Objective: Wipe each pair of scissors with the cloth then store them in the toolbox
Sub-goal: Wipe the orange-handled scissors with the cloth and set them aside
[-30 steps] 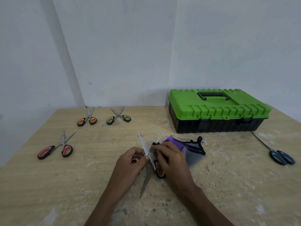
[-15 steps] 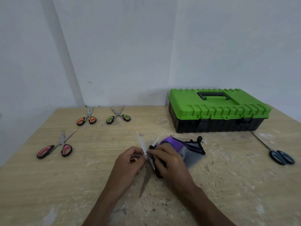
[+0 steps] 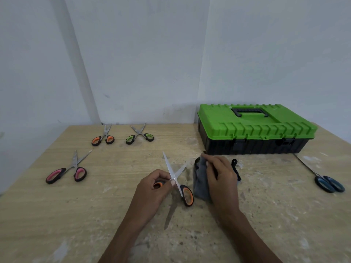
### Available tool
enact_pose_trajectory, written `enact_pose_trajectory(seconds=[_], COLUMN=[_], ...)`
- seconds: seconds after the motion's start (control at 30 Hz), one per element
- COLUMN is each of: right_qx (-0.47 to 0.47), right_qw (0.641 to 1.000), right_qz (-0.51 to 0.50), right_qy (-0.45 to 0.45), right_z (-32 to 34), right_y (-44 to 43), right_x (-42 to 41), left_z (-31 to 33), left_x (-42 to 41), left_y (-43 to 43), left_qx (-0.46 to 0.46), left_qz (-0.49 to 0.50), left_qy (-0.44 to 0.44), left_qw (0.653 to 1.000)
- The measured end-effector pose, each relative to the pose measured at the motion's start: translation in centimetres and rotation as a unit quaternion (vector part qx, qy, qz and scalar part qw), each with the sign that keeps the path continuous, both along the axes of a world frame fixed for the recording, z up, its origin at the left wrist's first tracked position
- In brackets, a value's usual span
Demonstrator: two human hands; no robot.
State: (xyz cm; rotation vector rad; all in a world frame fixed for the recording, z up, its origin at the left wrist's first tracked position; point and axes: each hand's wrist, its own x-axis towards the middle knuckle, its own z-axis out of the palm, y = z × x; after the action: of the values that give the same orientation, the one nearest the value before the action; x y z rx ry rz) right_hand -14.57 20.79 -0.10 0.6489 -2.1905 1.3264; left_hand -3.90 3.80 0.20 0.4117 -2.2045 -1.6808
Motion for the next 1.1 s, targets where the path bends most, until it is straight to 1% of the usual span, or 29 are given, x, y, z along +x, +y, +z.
enact_pose_trajectory(seconds=[0.1,0.2,0.27,0.47,0.57,0.67,0.7,0.73,0.8,0.87,0.97,1.03,1.1], right_qx=[0.034,0.137,0.165,0.121,0.099,0.035,0.015,0.002,-0.002,0.027,0.146,0.196,0.193], right_qw=[0.997,0.976,0.969,0.987,0.992,0.999,1.0,1.0,0.999,0.993,0.964,0.949,0.951], right_qz=[0.07,0.162,0.172,0.091,0.068,0.004,-0.014,-0.022,0.005,0.079,0.176,0.19,0.182], right_qy=[0.023,0.042,0.059,0.046,0.032,-0.014,-0.017,-0.004,0.045,0.087,0.137,0.157,0.159], right_z=[0.1,-0.6,-1.1,-1.3,-1.1,-0.5,-0.2,0.2,0.9,1.3,0.3,-0.5,-0.3], right_y=[-0.6,-2.1,-2.6,-2.4,-2.0,-1.0,-0.6,-0.3,0.1,-0.2,-1.9,-3.1,-3.7], right_x=[1.4,2.5,2.0,-0.5,-1.4,-2.0,-1.9,-1.7,-0.6,0.9,2.5,2.5,2.1], left_z=[-0.1,-0.2,-0.2,-0.1,-0.2,0.0,0.0,0.0,0.0,-0.1,-0.1,-0.3,-0.4], left_x=[-0.1,-0.1,-0.1,0.0,0.0,0.1,0.1,0.0,-0.1,-0.3,-0.2,-0.3,-0.4], left_y=[-0.1,-0.2,-0.2,-0.1,-0.2,0.0,0.0,0.0,0.0,-0.1,-0.3,-0.4,-0.6], left_qx=[0.003,-0.001,-0.001,-0.013,-0.01,-0.002,-0.001,-0.002,-0.002,0.006,0.016,0.009,0.017], left_qz=[-0.002,-0.014,-0.02,-0.012,-0.014,-0.018,-0.018,-0.017,-0.017,-0.026,-0.045,-0.049,-0.045], left_qy=[0.001,0.0,0.001,0.006,0.004,0.014,0.016,0.017,0.017,0.021,0.031,0.031,0.033], left_qw=[1.0,1.0,1.0,1.0,1.0,1.0,1.0,1.0,1.0,0.999,0.998,0.998,0.998])
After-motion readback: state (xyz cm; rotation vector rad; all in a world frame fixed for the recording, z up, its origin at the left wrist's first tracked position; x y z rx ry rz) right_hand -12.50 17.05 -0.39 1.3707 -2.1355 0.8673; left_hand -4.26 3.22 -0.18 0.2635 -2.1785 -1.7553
